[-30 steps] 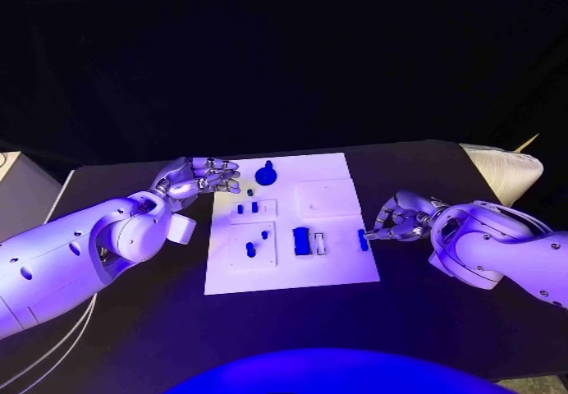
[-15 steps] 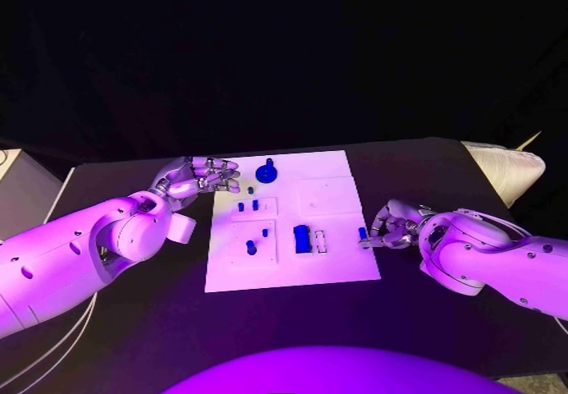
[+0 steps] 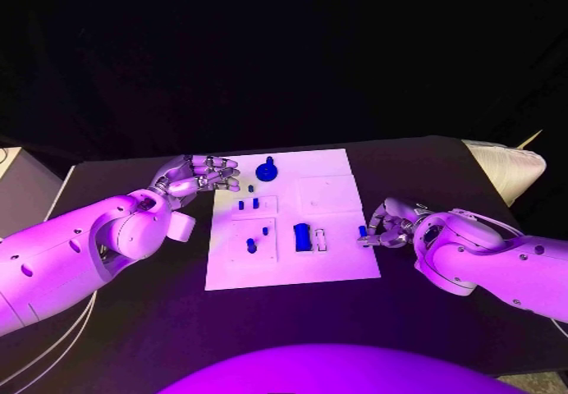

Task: Assemble the parts on the task board

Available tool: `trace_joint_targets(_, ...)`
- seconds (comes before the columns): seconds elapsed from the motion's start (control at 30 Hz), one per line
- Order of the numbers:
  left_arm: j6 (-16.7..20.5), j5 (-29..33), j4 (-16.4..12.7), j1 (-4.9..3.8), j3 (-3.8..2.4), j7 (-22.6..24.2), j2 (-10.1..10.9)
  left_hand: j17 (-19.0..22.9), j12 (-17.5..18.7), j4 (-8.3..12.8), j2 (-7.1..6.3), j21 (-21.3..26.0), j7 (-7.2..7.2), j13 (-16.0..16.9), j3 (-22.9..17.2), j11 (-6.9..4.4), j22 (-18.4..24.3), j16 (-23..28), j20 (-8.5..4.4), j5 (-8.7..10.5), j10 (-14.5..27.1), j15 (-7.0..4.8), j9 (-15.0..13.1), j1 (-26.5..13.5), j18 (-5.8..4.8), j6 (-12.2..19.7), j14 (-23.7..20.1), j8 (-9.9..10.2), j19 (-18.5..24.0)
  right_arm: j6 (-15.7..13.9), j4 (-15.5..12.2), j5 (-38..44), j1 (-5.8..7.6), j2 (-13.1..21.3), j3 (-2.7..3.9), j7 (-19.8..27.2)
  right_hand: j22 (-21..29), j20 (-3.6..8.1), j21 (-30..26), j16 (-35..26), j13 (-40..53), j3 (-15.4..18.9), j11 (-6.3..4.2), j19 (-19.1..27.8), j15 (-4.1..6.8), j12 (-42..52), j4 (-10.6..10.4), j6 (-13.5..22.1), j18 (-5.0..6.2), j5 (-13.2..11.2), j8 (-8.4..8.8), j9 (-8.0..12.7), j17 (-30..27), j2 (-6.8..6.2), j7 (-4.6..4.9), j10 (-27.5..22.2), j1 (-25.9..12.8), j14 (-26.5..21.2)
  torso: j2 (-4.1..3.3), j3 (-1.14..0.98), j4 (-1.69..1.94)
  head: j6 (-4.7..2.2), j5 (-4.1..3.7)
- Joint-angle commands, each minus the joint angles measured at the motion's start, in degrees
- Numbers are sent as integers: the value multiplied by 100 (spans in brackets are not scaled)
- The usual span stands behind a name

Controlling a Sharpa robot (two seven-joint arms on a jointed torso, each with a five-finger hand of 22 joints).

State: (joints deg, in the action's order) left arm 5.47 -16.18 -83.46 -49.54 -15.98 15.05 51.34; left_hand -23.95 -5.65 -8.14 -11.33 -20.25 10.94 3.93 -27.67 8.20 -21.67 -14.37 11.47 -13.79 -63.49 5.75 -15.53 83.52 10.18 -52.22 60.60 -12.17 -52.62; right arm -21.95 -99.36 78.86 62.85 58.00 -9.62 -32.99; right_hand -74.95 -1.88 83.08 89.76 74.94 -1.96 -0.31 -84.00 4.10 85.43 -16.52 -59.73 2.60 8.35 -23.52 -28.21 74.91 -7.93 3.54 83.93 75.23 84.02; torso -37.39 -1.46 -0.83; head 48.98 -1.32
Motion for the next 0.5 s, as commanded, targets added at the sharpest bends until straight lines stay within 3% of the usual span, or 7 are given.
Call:
trace_joint_targets(0.03,-86,31,-9,7,-3,39,-2,-6,29,-37,21,25,15,-5,2,11,9,28,5,-28,-40,0,3,-1,5,-16,36,25,-38,-43,7,153,-15,-26,-6,-73,-1102,40,-14,24,1278,-106,-56,-433,45,-7,13,2,-105,132,9,12,1509,26,-20,389,148,598,-1,2,5,7,2)
trace_joint_targets(0.13,-85,31,-12,7,-3,37,3,-10,35,-40,22,30,17,-5,-1,11,10,33,5,-29,-41,0,3,1,5,-16,37,26,-41,-34,41,192,-15,-56,-6,-94,-1102,51,-20,24,1277,-325,-63,-433,53,-15,16,6,-104,239,40,41,1509,14,-25,385,349,598,-2,3,7,8,0)
trace_joint_targets(0.5,-80,31,-19,7,-3,28,19,-12,37,-41,21,32,20,-5,-1,12,11,36,5,-30,-41,0,3,1,5,-15,37,26,-42,98,158,246,-15,-162,-7,-146,-1083,46,-79,24,1246,-965,-36,-422,34,-97,35,36,-95,734,172,145,1509,-255,16,342,658,598,2,8,7,17,10)
